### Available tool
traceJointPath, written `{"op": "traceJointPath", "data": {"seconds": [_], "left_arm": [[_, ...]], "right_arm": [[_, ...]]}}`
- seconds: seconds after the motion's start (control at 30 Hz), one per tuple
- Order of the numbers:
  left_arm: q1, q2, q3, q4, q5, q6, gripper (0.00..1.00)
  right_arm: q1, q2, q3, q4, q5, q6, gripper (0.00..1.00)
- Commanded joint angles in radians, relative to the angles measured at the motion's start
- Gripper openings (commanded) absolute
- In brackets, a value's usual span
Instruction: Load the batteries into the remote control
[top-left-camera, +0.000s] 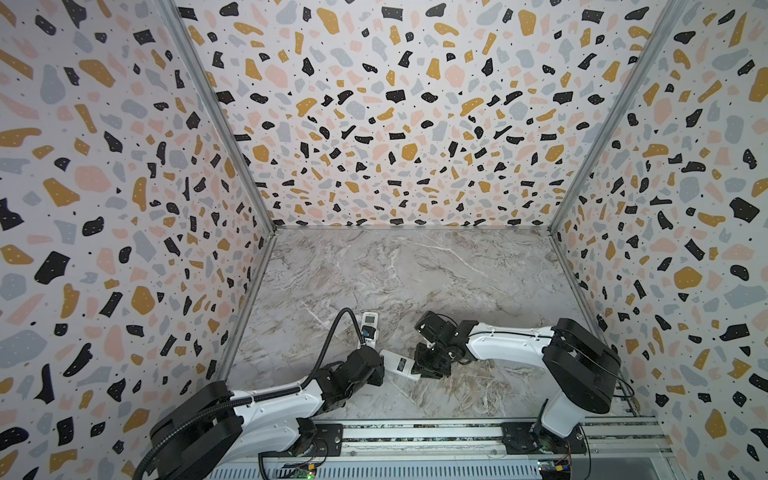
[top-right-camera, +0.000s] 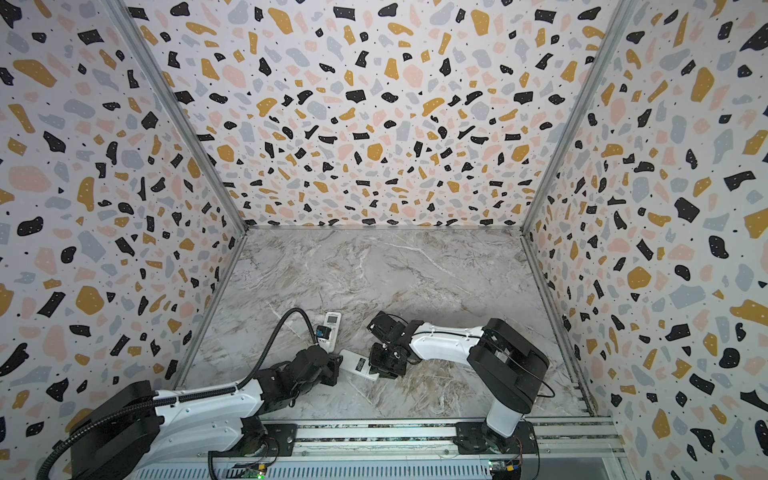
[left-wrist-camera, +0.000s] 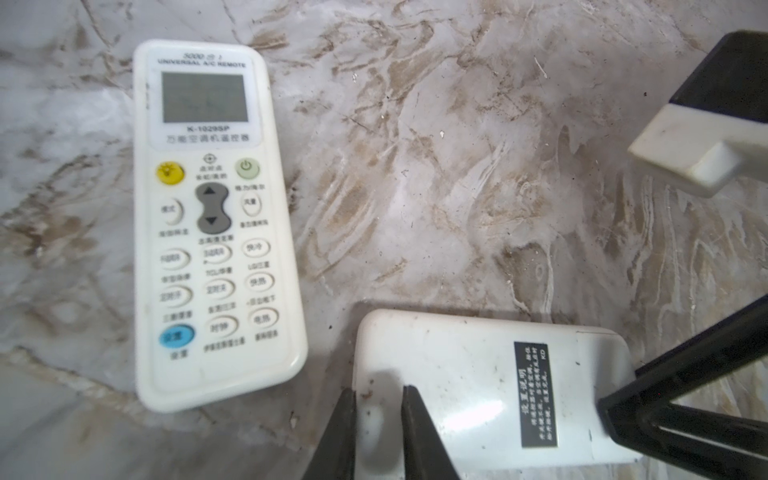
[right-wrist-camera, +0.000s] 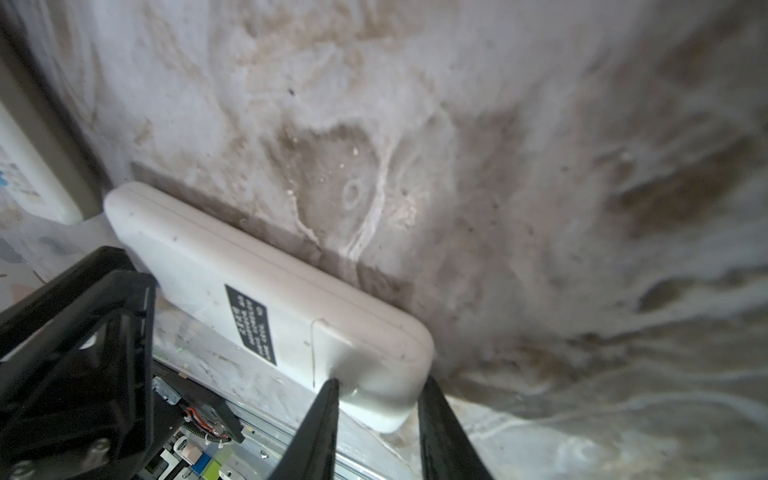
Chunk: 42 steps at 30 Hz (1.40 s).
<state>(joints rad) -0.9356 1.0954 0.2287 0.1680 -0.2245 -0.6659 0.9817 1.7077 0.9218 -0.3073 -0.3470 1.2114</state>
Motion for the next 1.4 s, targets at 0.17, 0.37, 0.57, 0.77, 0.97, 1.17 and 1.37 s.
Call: {"op": "traceJointPath", "data": {"seconds": [0.17,0.37,0.57,0.77,0.97,1.17,1.37], "left_arm": [[-0.084,0.009,0.002,0.001,0.332,0.009,0.20],[-0.063,-0.019,0.042,-0.066,0.263,0.020,0.23],[-0.010,-0.015,0.051,-0.077,0.281,0.036,0.41],[0.030,-0.041,0.092,-0.151,0.266,0.080,0.59],[0.066,-0.066,0.103,-0.167,0.287,0.066,0.66],[0.103,-0.117,0.109,-0.209,0.283,0.044,0.71],[0.168,-0.163,0.125,-0.239,0.303,0.029,0.81]], "right_arm": [[0.063,0.104,0.055,0.308,0.039,-0.042,0.42],[0.084,0.049,0.048,0.252,0.087,-0.086,0.56],[0.121,-0.055,-0.021,0.241,0.153,-0.107,0.68],[0.157,-0.172,-0.098,0.204,0.226,-0.138,0.85],[0.160,-0.254,-0.146,0.153,0.270,-0.222,0.93],[0.164,-0.225,-0.067,0.059,0.306,-0.400,0.95],[0.175,-0.196,-0.011,0.023,0.370,-0.607,0.96]]}}
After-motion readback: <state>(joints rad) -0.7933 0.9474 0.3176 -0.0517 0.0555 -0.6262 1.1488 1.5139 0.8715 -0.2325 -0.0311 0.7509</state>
